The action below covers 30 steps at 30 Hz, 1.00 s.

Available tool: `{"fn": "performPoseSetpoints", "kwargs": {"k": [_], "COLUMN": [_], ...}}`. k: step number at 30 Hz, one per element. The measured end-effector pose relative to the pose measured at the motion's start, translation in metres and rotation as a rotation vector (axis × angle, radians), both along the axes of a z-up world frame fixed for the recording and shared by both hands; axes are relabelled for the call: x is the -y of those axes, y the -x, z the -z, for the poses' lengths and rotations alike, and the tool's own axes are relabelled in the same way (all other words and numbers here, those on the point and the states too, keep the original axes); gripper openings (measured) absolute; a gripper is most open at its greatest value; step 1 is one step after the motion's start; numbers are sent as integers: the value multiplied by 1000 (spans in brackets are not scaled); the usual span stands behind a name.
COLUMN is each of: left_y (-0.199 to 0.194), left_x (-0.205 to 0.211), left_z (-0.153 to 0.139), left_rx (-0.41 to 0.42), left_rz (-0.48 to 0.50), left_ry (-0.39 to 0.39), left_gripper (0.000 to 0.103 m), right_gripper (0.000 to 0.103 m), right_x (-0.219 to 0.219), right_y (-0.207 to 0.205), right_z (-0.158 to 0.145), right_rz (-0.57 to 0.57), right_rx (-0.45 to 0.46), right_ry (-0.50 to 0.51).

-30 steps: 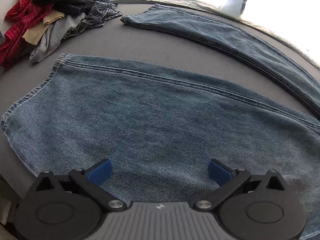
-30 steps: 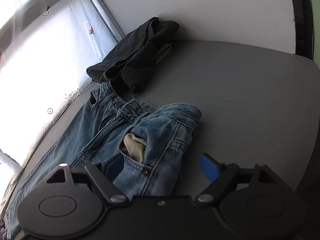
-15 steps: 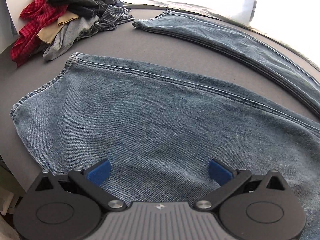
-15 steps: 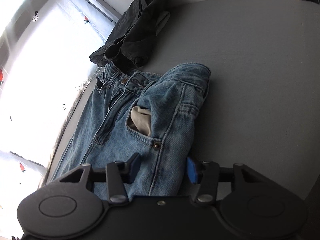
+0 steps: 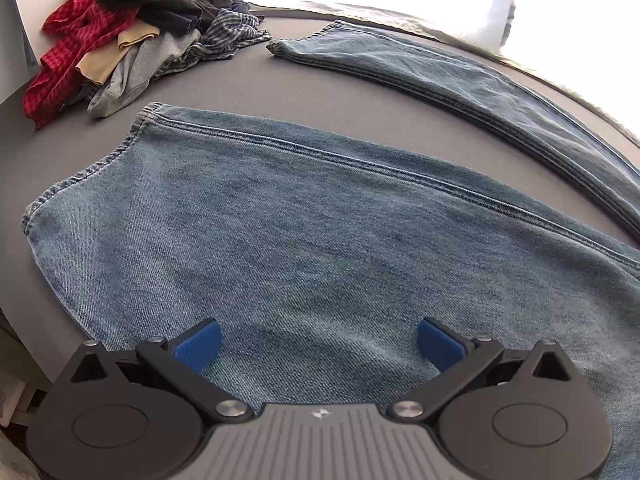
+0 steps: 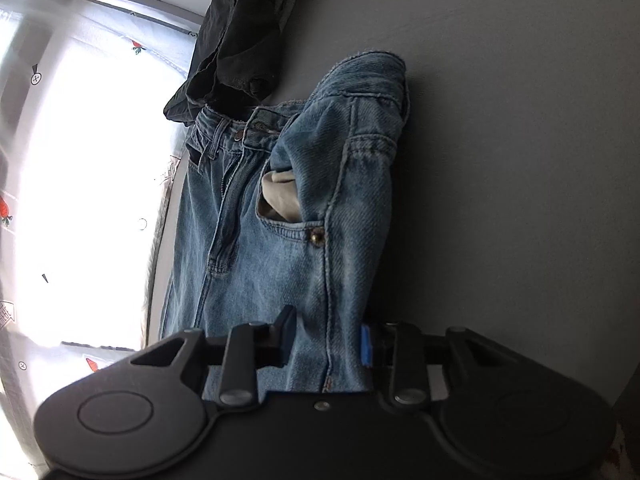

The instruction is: Fold clothes

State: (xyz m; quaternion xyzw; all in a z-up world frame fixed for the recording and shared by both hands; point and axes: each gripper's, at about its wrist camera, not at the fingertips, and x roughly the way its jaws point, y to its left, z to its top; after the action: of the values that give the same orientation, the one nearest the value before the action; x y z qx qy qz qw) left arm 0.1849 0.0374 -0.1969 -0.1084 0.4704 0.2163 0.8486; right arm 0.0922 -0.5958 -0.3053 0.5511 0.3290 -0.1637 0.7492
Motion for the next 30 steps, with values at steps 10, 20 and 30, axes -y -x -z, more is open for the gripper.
{"fn": "performPoseSetpoints", "kwargs": {"k": [10, 20, 30], "left_y": [25, 77, 87], "left_x": [-42, -150, -201], "left_z": [-18, -44, -25], "left_rx": [53, 148, 106], "left_rz": [77, -232, -339], "left_ry": [115, 138, 236], "left_gripper": [103, 83, 69], "right_gripper": [14, 14, 15], "right_x": [-24, -37, -43], "right_y": [-19, -29, -28], "right_z": [-22, -26, -24], "right_rz": [-75, -35, 44], "right_rx": [-154, -229, -230], "right_ry": [279, 370, 369]}}
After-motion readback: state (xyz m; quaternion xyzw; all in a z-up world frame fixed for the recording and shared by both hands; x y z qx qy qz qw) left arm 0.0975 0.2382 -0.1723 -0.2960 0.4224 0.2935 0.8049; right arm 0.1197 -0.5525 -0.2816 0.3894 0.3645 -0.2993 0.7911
